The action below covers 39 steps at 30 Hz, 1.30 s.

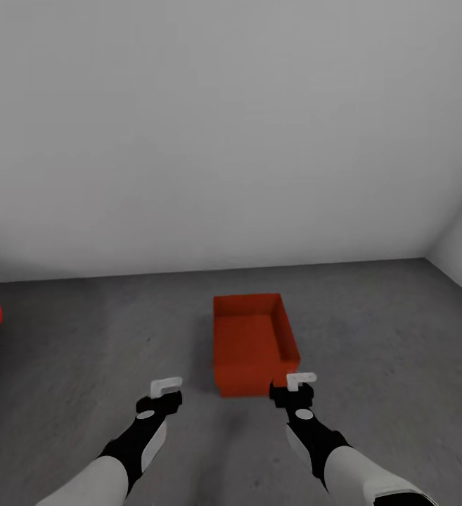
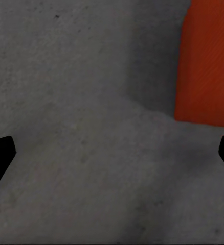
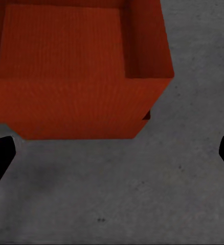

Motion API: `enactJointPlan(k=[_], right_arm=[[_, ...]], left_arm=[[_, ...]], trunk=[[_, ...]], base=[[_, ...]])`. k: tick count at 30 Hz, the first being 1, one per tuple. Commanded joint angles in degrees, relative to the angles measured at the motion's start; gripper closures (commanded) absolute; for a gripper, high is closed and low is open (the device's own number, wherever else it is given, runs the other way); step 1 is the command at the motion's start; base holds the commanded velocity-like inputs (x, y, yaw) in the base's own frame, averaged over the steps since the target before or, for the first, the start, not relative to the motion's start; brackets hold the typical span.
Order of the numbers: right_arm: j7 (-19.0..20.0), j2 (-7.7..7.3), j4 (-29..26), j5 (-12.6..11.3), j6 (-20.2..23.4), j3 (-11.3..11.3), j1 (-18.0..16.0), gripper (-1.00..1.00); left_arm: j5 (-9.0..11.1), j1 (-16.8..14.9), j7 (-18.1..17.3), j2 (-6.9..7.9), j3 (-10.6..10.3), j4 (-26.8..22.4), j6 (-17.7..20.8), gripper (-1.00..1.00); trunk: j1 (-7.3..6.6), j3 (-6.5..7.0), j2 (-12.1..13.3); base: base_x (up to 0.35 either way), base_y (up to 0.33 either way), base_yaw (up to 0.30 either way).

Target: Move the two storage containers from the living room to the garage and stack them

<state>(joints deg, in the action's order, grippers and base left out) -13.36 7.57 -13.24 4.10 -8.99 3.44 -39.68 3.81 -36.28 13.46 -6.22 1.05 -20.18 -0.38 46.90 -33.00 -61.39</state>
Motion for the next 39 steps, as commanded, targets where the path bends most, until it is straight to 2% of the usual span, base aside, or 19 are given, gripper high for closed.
enactJointPlan(k=[1, 8, 10, 11, 13, 18, 22, 25, 26, 29, 32, 35, 39], right_arm=[[-0.53, -0.01, 0.09, 0.41, 0.03, 0.34, -0.04, -1.0], [-0.4, -0.2, 2.26, 0.26, 0.18, 0.34, -0.04, -1.0], [-0.17, -0.9, 4.8, 0.18, 0.09, 0.33, -0.04, -1.0], [0.0, -1.76, 7.52, 0.22, 0.06, 0.38, -0.04, -1.0], [0.08, -2.21, 9.06, 0.25, 0.05, 0.4, -0.04, -1.0], [0.31, -4.62, 14.28, 0.36, 0.38, 0.49, 0.58, -1.0], [0.34, -6.3, 15.02, 0.37, 0.62, 0.51, 4.8, -1.0], [0.35, -6.56, 15.12, 0.41, 0.58, 0.52, 8.3, -1.0], [0.35, -6.61, 15.14, 0.47, 0.49, 0.55, 9.91, -1.0], [0.38, -6.72, 15.16, 0.58, 0.24, 0.59, 13.77, -1.0], [0.58, -6.86, 15.16, 0.64, 0.28, 0.6, 16.67, -1.0], [0.78, -6.94, 15.17, 0.65, 0.55, 0.6, 19.2, -1.0], [0.85, -7.38, 15.17, 0.6, 0.71, 0.61, 19.81, -1.0]], left_arm=[[0.41, -0.02, 0.06, -0.02, 0.09, 0.0, -0.05, -1.0], [0.43, -0.02, -0.09, 0.08, 0.09, 1.07, -0.3, -1.0], [0.37, -0.02, -0.25, 0.22, 0.09, 1.97, -0.37, -1.0], [0.39, -0.02, -0.33, 0.3, 0.09, 2.81, -0.39, -1.0], [0.4, -0.02, -0.38, 0.41, 0.09, 3.68, -0.37, -1.0], [0.32, -0.02, -0.52, 1.95, 0.12, 10.78, -0.32, -1.0], [0.84, -0.06, -0.45, 3.56, 0.17, 14.22, 0.97, -1.0], [2.03, -0.06, -0.45, 4.64, 0.15, 17.39, 3.67, -1.0], [2.53, -0.02, -0.56, 5.47, 0.13, 18.5, 4.48, -1.0], [3.53, 0.22, -1.21, 7.56, 0.16, 19.64, 5.33, -1.0], [4.55, 0.64, -1.98, 8.27, 0.19, 19.95, 5.19, -1.0], [5.3, 3.02, -2.48, 8.56, 0.21, 20.1, 4.23, -1.0], [5.57, 8.77, -3.37, 8.46, 0.19, 20.15, 1.57, -1.0]], trunk=[[-0.03, -0.05, -0.04], [-0.03, -0.05, -0.04], [-0.03, -0.05, -0.04], [-0.03, -0.05, -0.04], [-0.03, -0.05, -0.04], [-0.03, -0.05, -0.04], [-0.03, -0.05, -0.04], [-0.03, -0.05, -0.04], [-0.03, -0.05, -0.04], [-0.03, -0.05, -0.04], [-0.03, -0.05, -0.04], [-0.03, -0.05, -0.04], [-0.03, -0.05, -0.04]], base=[[-0.281, 0.142, 0.0], [-0.129, 0.067, 0.0], [-0.022, 0.011, 0.0], [-0.007, 0.004, 0.0], [-0.005, 0.003, 0.0], [-0.001, 0.001, 0.0], [0.0, 0.0, 0.0], [0.0, 0.0, 0.0], [0.0, 0.0, 0.0], [0.0, 0.0, 0.0], [0.0, 0.0, 0.0], [0.0, 0.0, 0.0], [0.0, 0.0, 0.0]])
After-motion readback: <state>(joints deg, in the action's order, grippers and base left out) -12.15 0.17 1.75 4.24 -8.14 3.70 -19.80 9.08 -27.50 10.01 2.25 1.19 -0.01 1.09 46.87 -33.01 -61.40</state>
